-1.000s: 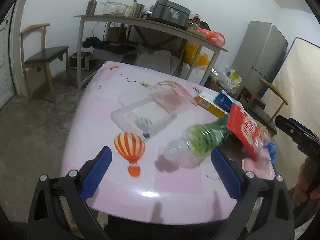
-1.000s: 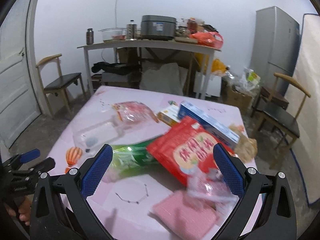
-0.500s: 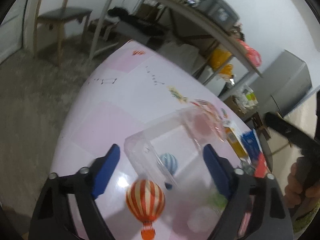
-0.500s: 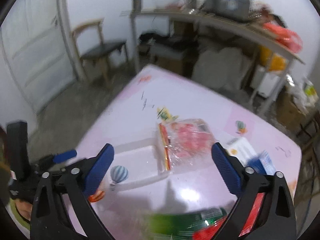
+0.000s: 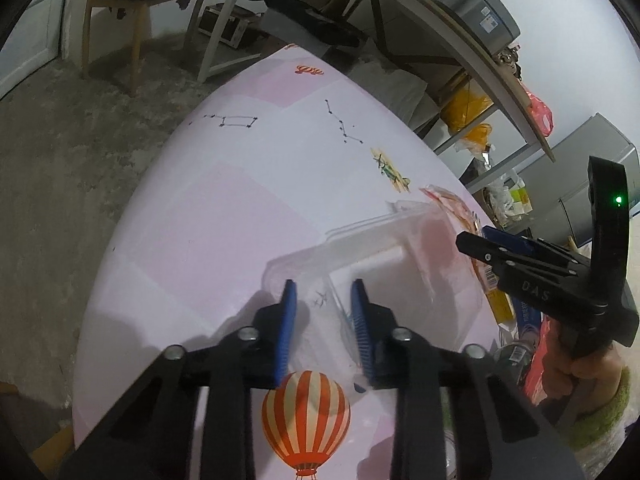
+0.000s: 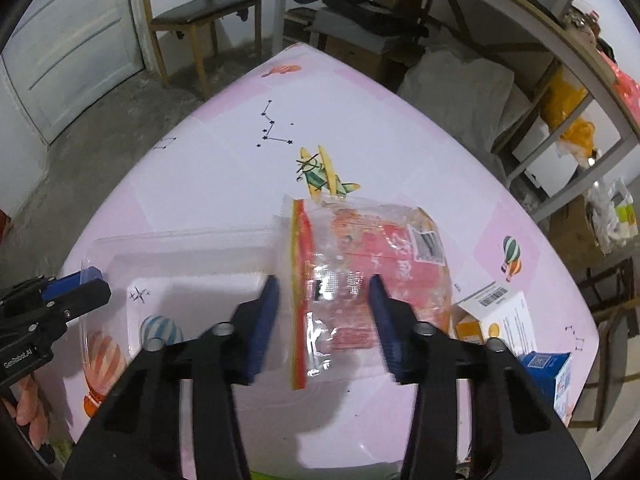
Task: Collect trash
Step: 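Grasp the clear container rim with the left tool while the right tool grasps the red-printed bag, then carry the container and bag to the blue wastebasket and open both tools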
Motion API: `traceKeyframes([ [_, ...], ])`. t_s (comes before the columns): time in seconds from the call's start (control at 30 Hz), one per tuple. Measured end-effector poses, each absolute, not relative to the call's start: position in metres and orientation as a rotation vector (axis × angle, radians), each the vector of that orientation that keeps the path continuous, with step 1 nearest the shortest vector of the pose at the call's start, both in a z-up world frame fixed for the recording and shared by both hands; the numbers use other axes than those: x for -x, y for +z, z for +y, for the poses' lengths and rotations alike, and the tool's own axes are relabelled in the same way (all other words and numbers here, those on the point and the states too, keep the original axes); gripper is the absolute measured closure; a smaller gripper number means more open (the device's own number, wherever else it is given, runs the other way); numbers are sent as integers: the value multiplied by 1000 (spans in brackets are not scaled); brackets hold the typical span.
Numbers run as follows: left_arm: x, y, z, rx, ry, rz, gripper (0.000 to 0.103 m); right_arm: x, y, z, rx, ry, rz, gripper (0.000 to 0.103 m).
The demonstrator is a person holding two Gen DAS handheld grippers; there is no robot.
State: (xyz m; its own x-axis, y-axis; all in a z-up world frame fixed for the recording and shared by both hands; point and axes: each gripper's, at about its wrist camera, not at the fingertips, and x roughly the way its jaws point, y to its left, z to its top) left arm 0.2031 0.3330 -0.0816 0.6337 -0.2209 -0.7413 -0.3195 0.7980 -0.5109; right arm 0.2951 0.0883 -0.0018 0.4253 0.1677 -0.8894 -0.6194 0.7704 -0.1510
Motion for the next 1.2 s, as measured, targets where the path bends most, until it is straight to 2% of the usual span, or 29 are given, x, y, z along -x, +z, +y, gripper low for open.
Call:
traceKeyframes([
  [0.13, -201, -79, 333, 675, 58, 889, 92, -299, 2, 85, 480, 507, 1006, 89],
  [0.2, -199, -78, 335, 686, 65, 884, 94, -302, 4, 82, 469, 497, 997, 92],
  [0.27, -194, -77, 339, 705, 78, 877, 95, -301, 7, 80, 458, 489, 983, 100],
  [0.43, -185, -71, 347, 740, 104, 846, 99, -295, 23, 74, 440, 467, 921, 102],
  [1.2, -121, -6, 370, 811, 163, 589, 99, -238, 130, 41, 268, 509, 637, 103],
])
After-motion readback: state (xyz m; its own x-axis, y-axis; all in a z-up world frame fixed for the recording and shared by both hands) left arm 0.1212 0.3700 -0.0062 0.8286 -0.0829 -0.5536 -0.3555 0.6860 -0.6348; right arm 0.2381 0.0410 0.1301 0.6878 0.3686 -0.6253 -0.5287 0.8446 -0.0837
